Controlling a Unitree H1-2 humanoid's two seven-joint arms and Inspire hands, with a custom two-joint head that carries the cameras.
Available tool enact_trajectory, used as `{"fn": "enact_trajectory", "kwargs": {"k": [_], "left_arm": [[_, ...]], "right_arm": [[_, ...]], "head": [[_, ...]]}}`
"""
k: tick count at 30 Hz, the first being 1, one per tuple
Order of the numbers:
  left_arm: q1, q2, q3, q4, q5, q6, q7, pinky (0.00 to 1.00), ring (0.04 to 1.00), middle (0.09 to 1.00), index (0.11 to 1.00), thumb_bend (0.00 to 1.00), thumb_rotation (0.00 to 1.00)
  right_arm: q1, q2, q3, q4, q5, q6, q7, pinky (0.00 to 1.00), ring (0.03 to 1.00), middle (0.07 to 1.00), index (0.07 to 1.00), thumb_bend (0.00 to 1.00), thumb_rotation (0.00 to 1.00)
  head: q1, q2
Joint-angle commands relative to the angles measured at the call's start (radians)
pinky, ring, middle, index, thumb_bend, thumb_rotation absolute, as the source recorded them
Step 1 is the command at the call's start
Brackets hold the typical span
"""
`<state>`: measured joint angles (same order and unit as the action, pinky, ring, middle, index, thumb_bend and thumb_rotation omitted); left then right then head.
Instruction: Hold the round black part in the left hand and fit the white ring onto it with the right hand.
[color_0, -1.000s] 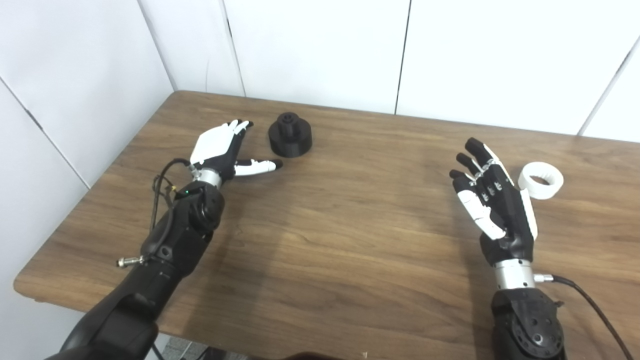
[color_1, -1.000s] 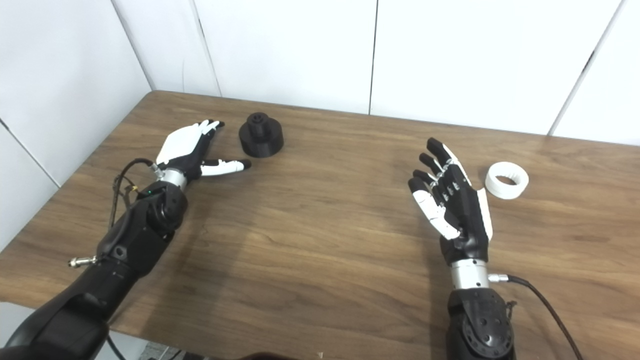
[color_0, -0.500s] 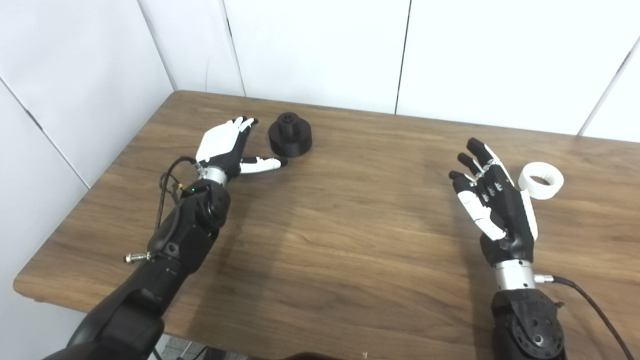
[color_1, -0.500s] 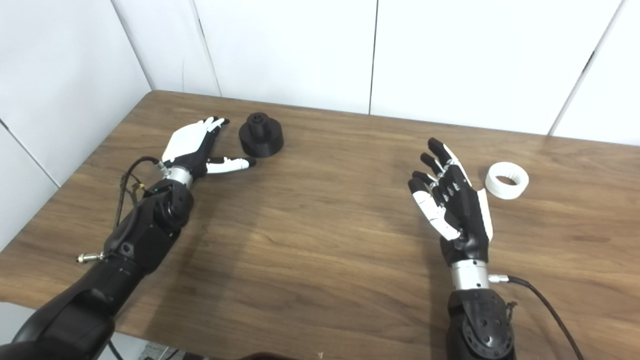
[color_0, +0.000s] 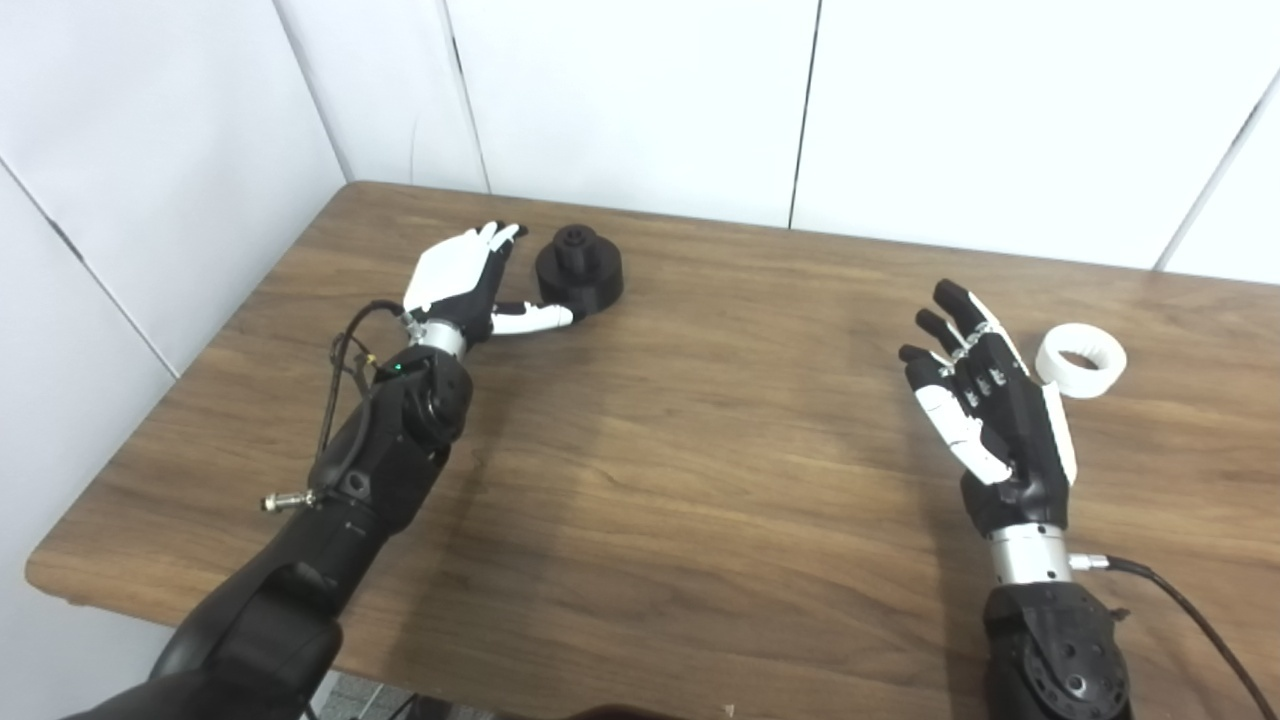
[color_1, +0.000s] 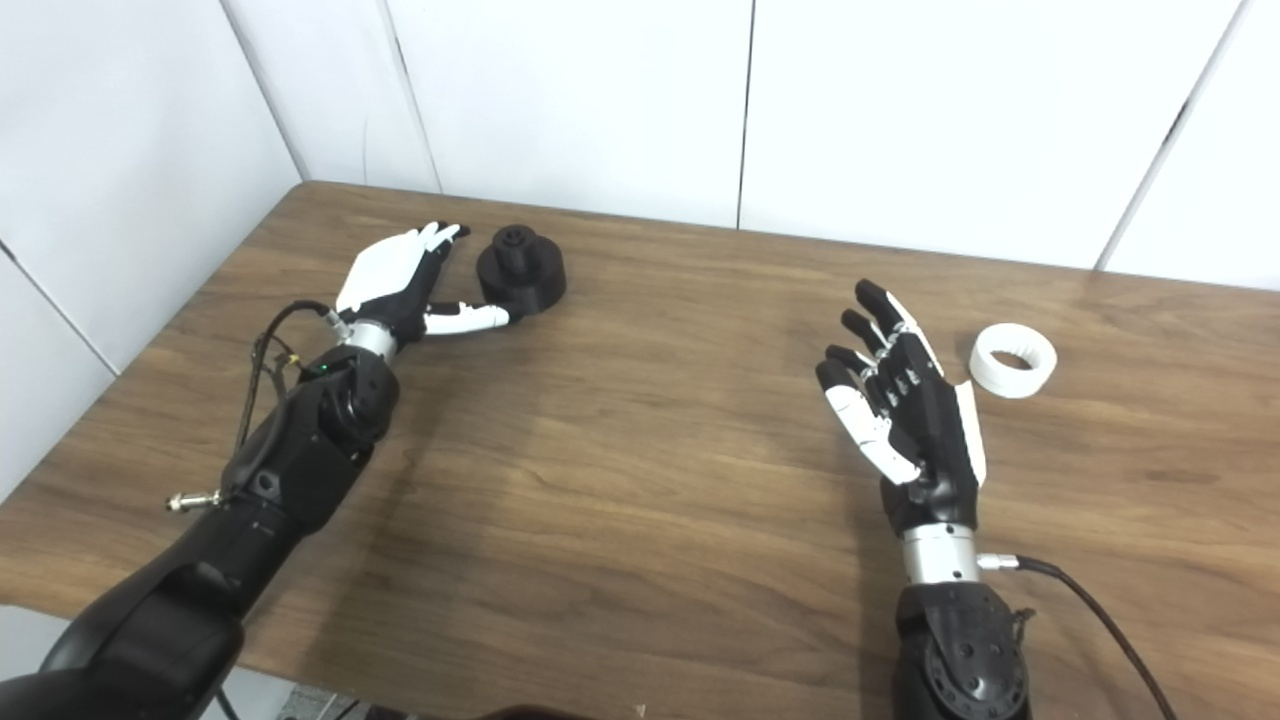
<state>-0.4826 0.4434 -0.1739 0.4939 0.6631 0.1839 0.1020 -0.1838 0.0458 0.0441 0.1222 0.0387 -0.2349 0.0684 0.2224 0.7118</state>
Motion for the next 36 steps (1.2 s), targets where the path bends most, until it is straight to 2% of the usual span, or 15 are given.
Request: {"fn": "enact_trajectory", "kwargs": {"k": [1,28,32,35,36], "left_arm": [[-0.067,0.016,0.002,0.001,0.001,-0.003,0.021,1.00,1.000,1.000,0.929,1.00,0.68],[-0.135,-0.003,-0.028,0.132,-0.014,-0.039,0.045,1.00,1.000,1.000,0.917,1.00,0.70],[-0.141,-0.009,-0.030,0.142,-0.016,-0.038,0.048,1.00,1.000,1.000,0.914,1.00,0.67],[-0.147,-0.014,-0.030,0.151,-0.023,-0.042,0.046,1.00,1.000,1.000,0.896,1.00,0.61],[-0.149,-0.015,-0.028,0.154,-0.029,-0.048,0.047,1.00,1.000,1.000,0.871,0.99,0.55]], "right_arm": [[0.089,-0.004,-0.010,0.025,0.009,-0.011,-0.007,0.73,0.866,0.907,0.847,0.60,0.41],[0.122,0.005,-0.006,-0.026,0.006,0.017,-0.015,0.76,0.871,0.912,0.845,0.58,0.40],[0.121,0.006,-0.006,-0.024,0.007,0.014,-0.016,0.75,0.870,0.911,0.844,0.57,0.39],[0.122,0.007,-0.006,-0.027,0.006,0.018,-0.017,0.75,0.868,0.908,0.841,0.58,0.39],[0.122,0.007,-0.006,-0.028,0.006,0.019,-0.017,0.75,0.868,0.909,0.841,0.57,0.39]], "head": [[-0.001,0.001],[-0.021,0.017],[-0.022,0.017],[-0.022,0.019],[-0.022,0.020]]}}
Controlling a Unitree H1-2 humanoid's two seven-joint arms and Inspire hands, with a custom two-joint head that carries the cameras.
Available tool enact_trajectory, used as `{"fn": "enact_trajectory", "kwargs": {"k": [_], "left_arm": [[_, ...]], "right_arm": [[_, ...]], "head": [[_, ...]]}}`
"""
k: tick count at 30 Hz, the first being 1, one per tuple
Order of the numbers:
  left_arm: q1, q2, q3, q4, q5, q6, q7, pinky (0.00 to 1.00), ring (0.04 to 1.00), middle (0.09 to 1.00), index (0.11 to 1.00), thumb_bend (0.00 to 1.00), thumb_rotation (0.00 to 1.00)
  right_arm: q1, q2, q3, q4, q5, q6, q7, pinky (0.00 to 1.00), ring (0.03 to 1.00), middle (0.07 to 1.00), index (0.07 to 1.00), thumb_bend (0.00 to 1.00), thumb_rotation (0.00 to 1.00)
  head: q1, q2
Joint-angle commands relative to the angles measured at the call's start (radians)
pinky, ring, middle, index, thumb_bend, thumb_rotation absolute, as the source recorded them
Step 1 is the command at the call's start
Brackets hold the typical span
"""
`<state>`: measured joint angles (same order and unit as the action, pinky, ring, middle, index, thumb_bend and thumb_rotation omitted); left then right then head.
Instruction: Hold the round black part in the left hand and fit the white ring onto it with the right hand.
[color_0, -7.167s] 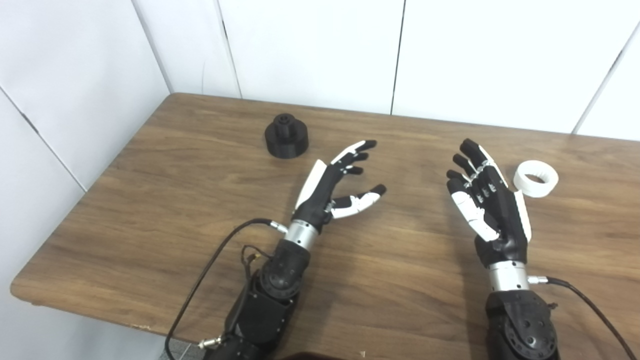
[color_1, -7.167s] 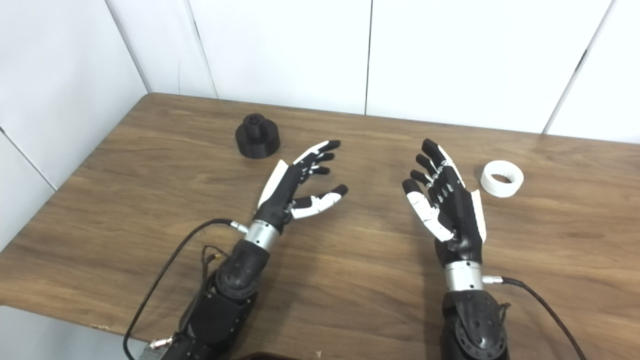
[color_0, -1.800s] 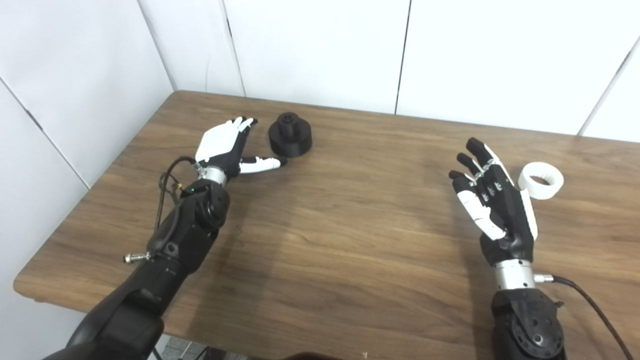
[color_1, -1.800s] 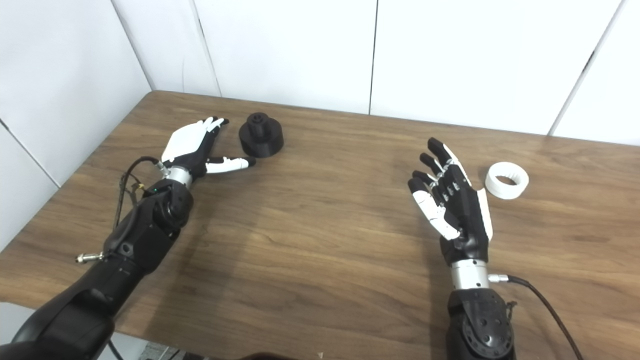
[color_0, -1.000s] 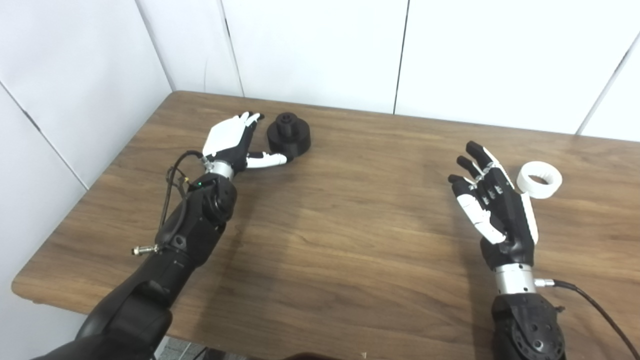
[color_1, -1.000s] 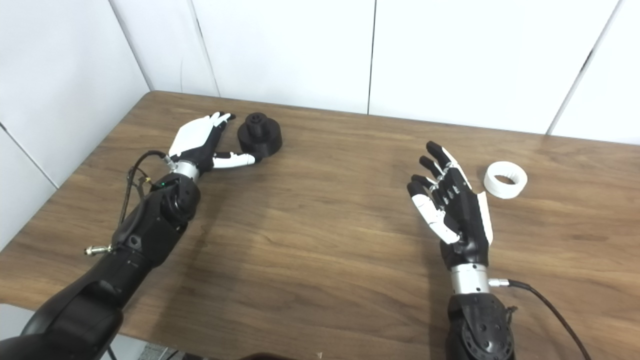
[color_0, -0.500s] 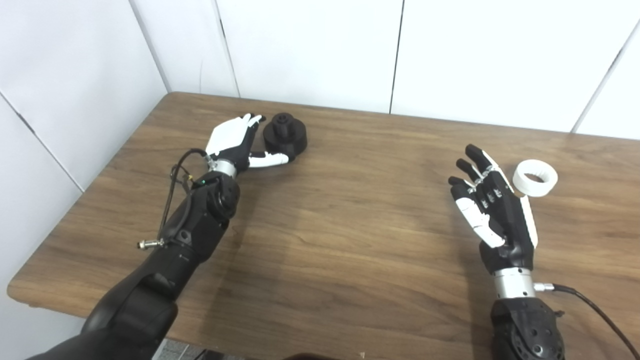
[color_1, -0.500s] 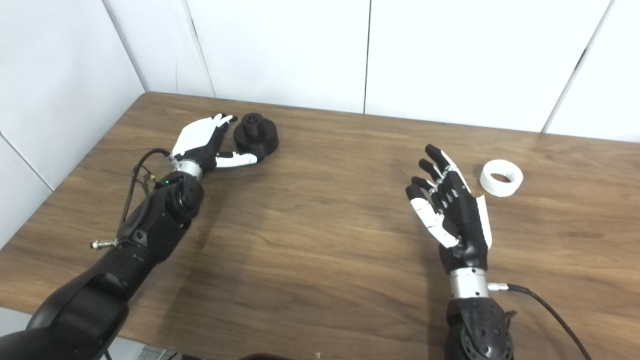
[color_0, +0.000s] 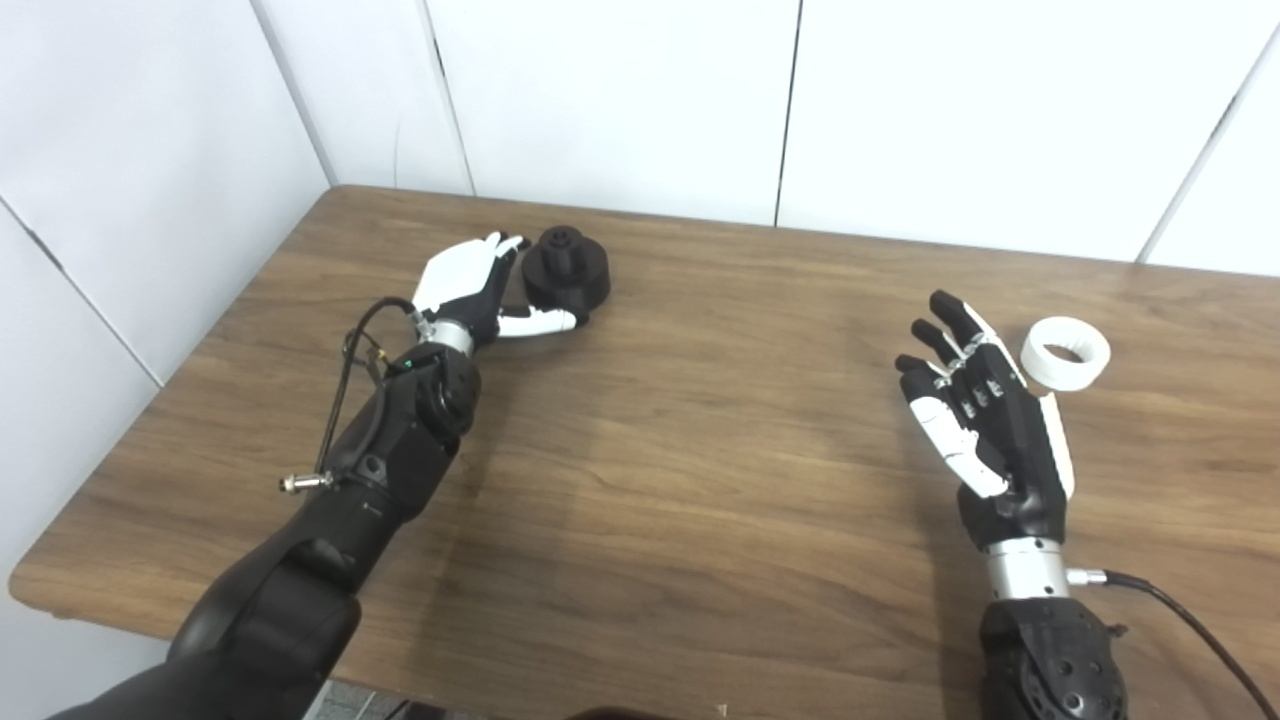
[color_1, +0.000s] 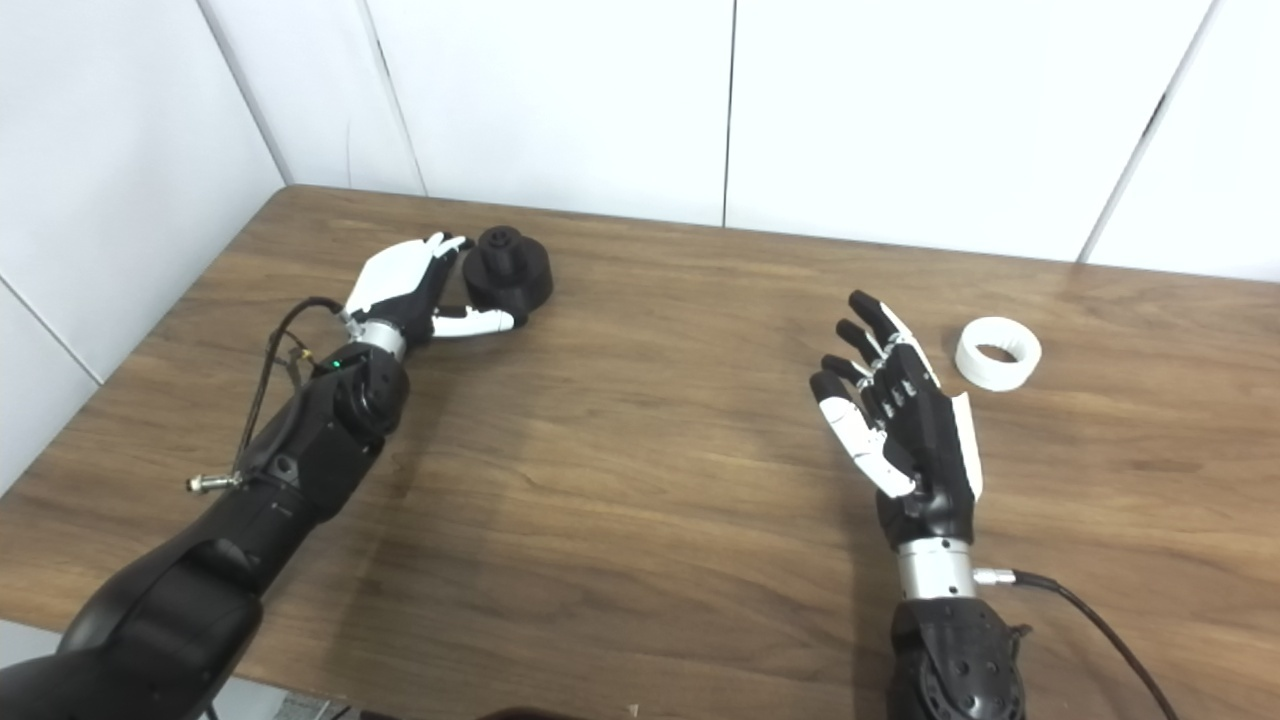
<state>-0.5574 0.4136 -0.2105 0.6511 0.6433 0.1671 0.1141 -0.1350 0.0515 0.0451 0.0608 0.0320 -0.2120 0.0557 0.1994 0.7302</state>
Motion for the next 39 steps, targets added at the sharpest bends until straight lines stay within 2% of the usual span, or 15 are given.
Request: {"fn": "enact_trajectory", "kwargs": {"k": [1,9,32,39], "left_arm": [[-0.075,0.012,0.011,0.001,-0.016,-0.036,0.036,1.00,1.000,1.000,0.859,0.99,0.52],[-0.084,0.003,0.012,0.014,-0.042,-0.042,0.043,1.00,1.000,1.000,0.805,0.93,0.42],[-0.077,-0.005,0.011,0.005,-0.085,-0.050,0.055,1.00,1.000,1.000,0.760,0.88,0.46],[-0.070,-0.010,0.019,0.010,-0.100,-0.070,0.074,1.00,1.000,1.000,0.705,0.83,0.40]], "right_arm": [[0.073,0.001,-0.007,0.034,0.015,-0.004,-0.003,0.75,0.869,0.910,0.842,0.57,0.38],[0.074,-0.001,-0.007,0.031,0.016,-0.005,-0.002,0.75,0.867,0.908,0.845,0.58,0.39],[0.079,0.000,-0.005,0.017,0.014,0.014,-0.003,0.76,0.869,0.909,0.845,0.57,0.39],[0.080,0.001,-0.006,0.019,0.017,0.009,-0.002,0.76,0.868,0.908,0.847,0.56,0.40]], "head": [[0.001,0.001],[0.000,0.006],[0.000,0.013],[0.000,0.013]]}}
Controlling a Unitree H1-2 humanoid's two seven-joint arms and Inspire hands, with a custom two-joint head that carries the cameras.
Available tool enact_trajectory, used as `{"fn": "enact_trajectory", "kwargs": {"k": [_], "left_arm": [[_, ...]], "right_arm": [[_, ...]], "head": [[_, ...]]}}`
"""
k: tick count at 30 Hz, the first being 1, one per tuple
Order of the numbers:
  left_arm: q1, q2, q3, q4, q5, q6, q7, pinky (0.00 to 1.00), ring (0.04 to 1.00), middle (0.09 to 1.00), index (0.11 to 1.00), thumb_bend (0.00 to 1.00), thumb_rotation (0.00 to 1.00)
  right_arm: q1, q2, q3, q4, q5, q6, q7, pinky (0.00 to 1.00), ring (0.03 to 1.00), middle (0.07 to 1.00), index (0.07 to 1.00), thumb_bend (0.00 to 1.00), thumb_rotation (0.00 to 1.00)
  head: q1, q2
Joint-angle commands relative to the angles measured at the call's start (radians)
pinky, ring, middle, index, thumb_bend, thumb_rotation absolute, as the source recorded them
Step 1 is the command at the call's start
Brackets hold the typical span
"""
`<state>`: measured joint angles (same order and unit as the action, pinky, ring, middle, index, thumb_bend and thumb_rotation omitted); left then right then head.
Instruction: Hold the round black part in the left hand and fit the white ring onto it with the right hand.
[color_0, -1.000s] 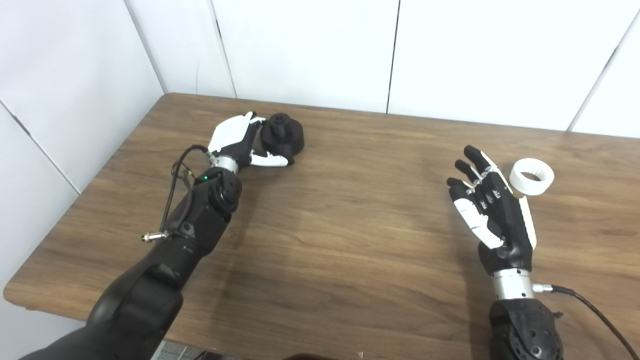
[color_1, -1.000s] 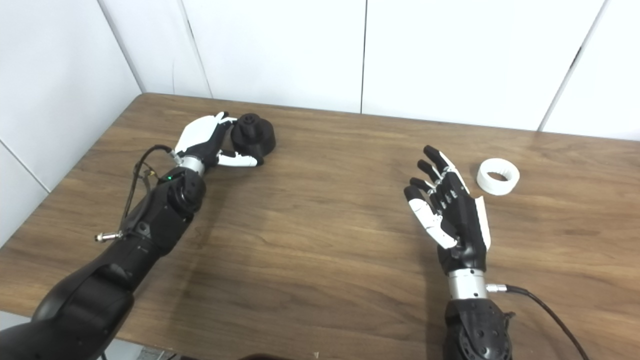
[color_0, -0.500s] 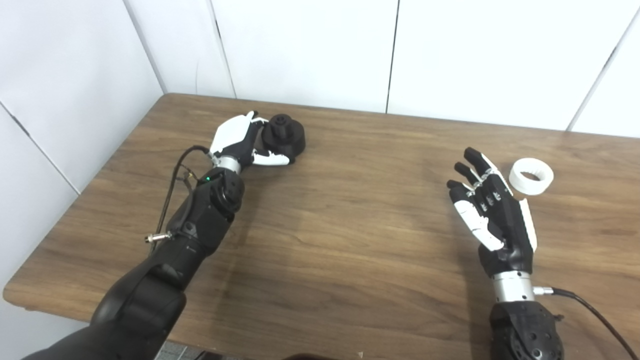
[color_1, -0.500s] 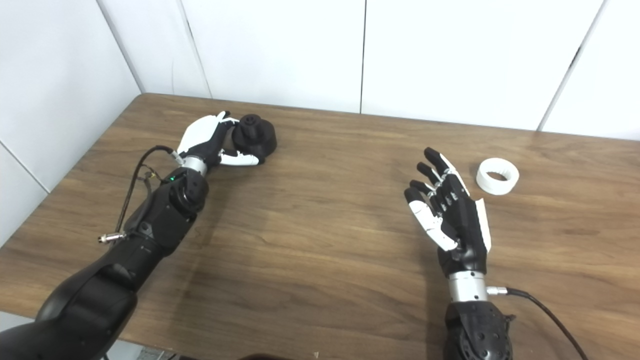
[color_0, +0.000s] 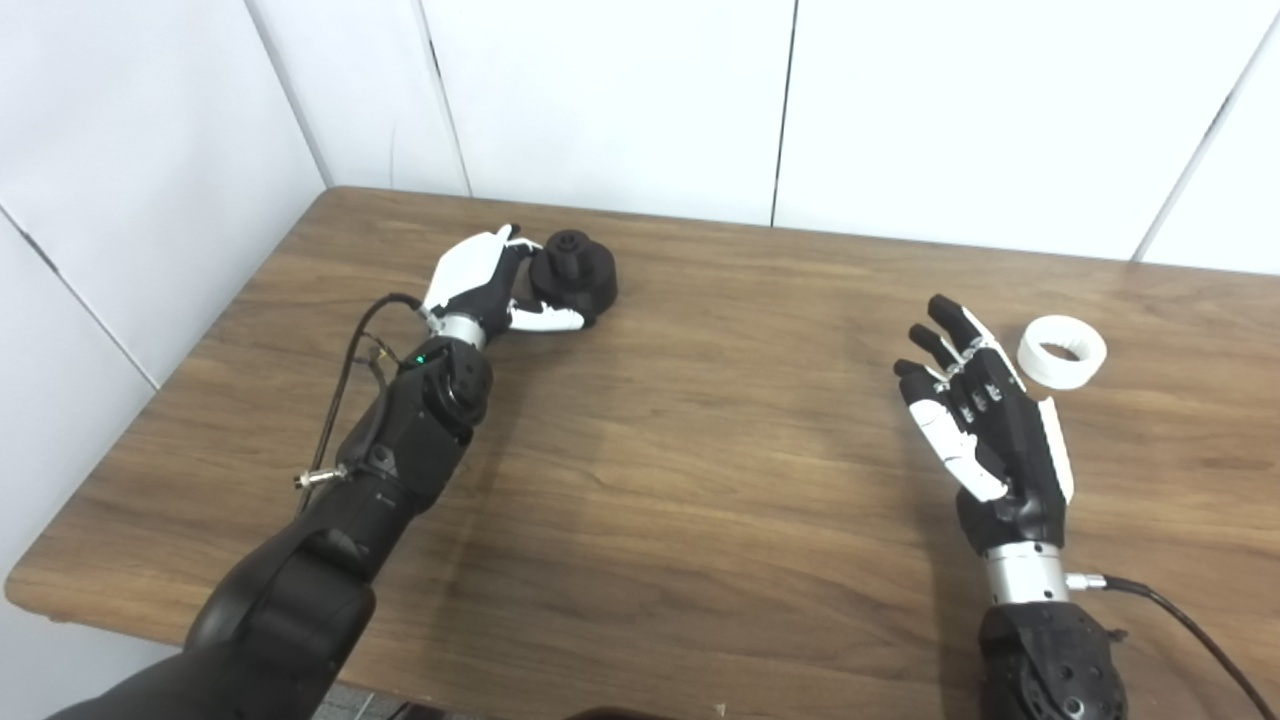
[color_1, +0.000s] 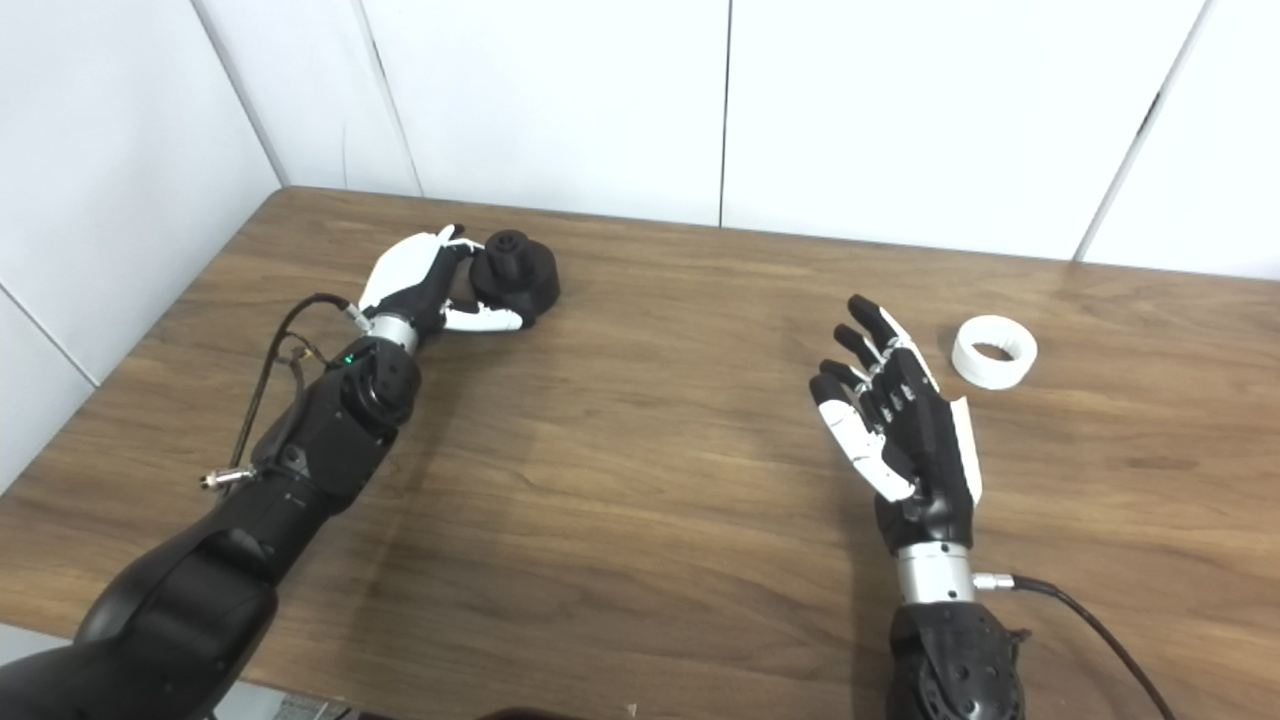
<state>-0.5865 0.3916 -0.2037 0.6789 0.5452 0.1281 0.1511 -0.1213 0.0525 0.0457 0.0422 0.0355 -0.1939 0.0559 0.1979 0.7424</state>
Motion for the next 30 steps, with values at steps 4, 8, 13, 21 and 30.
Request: {"fn": "enact_trajectory", "kwargs": {"k": [4,8,13,21,30], "left_arm": [[-0.035,0.006,0.017,-0.016,-0.013,-0.045,0.044,1.00,1.000,1.000,0.686,0.81,0.35],[-0.019,-0.001,0.017,-0.038,-0.014,-0.030,0.033,1.00,1.000,1.000,0.675,0.80,0.34],[0.013,-0.015,0.020,-0.072,-0.024,-0.023,0.029,1.00,1.000,1.000,0.657,0.80,0.34],[0.068,-0.030,0.007,-0.128,-0.022,-0.020,0.023,1.00,1.000,1.000,0.649,0.82,0.35],[0.119,-0.044,0.005,-0.183,-0.041,-0.012,-0.018,1.00,1.000,1.000,0.649,0.82,0.34]], "right_arm": [[0.066,0.000,-0.006,0.037,0.012,-0.009,-0.003,0.76,0.869,0.910,0.846,0.56,0.41],[0.067,0.000,-0.008,0.033,0.020,-0.004,0.000,0.77,0.872,0.911,0.845,0.55,0.40],[0.068,-0.002,-0.008,0.030,0.022,-0.004,0.003,0.77,0.873,0.913,0.846,0.55,0.39],[0.067,-0.006,-0.010,0.029,0.023,-0.001,0.003,0.77,0.874,0.912,0.842,0.54,0.38],[0.067,-0.011,-0.009,0.024,0.018,0.005,0.003,0.77,0.872,0.911,0.846,0.55,0.40]], "head": [[0.002,0.001],[0.004,0.003],[0.005,0.005],[0.008,0.007],[0.005,0.008]]}}
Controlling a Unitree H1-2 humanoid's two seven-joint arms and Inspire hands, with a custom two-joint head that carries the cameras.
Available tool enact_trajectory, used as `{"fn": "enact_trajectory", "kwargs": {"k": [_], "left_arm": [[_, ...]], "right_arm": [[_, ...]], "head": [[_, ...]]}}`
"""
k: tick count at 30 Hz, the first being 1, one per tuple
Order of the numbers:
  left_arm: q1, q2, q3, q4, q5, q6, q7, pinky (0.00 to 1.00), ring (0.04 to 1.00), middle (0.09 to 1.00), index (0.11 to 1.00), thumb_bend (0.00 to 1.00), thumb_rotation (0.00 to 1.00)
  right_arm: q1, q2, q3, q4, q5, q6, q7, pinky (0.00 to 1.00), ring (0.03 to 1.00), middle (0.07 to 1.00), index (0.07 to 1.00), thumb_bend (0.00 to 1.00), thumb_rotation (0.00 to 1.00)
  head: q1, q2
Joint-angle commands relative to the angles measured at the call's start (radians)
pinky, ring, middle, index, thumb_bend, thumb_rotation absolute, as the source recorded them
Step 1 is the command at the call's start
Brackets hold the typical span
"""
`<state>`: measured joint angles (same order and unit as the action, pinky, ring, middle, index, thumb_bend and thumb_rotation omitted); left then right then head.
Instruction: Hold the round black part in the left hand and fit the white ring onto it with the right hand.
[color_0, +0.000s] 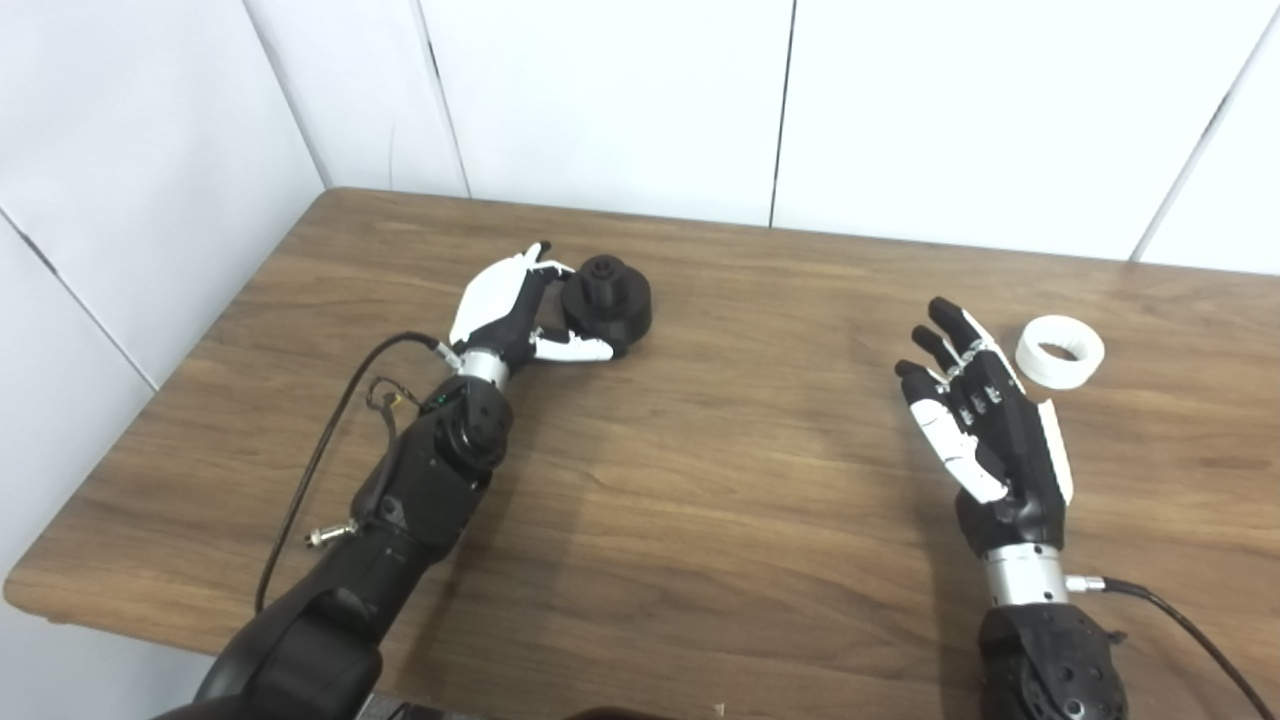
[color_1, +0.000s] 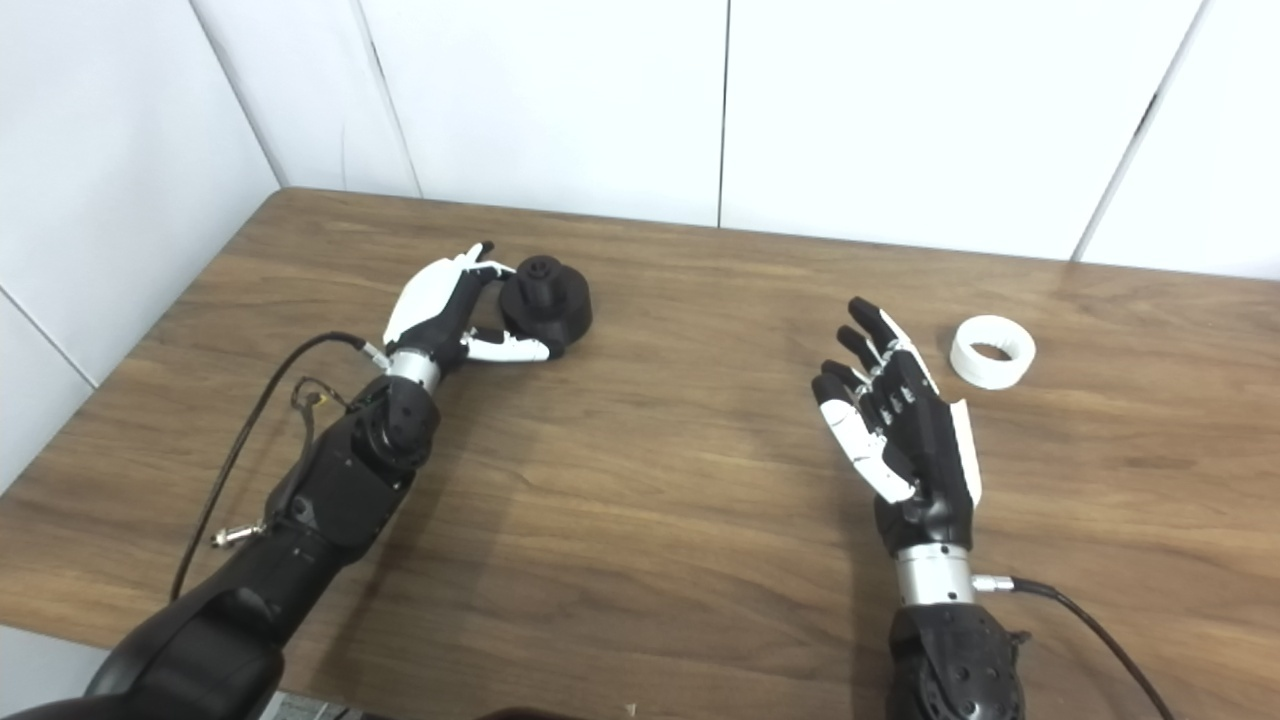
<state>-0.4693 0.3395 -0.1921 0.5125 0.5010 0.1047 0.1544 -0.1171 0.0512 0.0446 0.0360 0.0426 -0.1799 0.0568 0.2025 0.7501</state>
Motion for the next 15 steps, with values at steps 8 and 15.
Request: {"fn": "enact_trajectory", "kwargs": {"k": [8,15], "left_arm": [[0.042,0.007,-0.026,-0.072,0.013,0.017,-0.057,1.00,1.000,0.999,0.647,0.84,0.36],[0.075,0.006,-0.048,-0.081,0.013,-0.038,-0.056,1.00,1.000,0.989,0.645,0.83,0.34]], "right_arm": [[0.058,-0.014,-0.009,0.030,0.019,-0.013,0.007,0.78,0.879,0.914,0.850,0.54,0.40],[0.056,-0.019,-0.008,0.027,0.025,-0.011,0.012,0.79,0.890,0.919,0.854,0.55,0.42]], "head": [[-0.008,0.001],[-0.020,0.001]]}}
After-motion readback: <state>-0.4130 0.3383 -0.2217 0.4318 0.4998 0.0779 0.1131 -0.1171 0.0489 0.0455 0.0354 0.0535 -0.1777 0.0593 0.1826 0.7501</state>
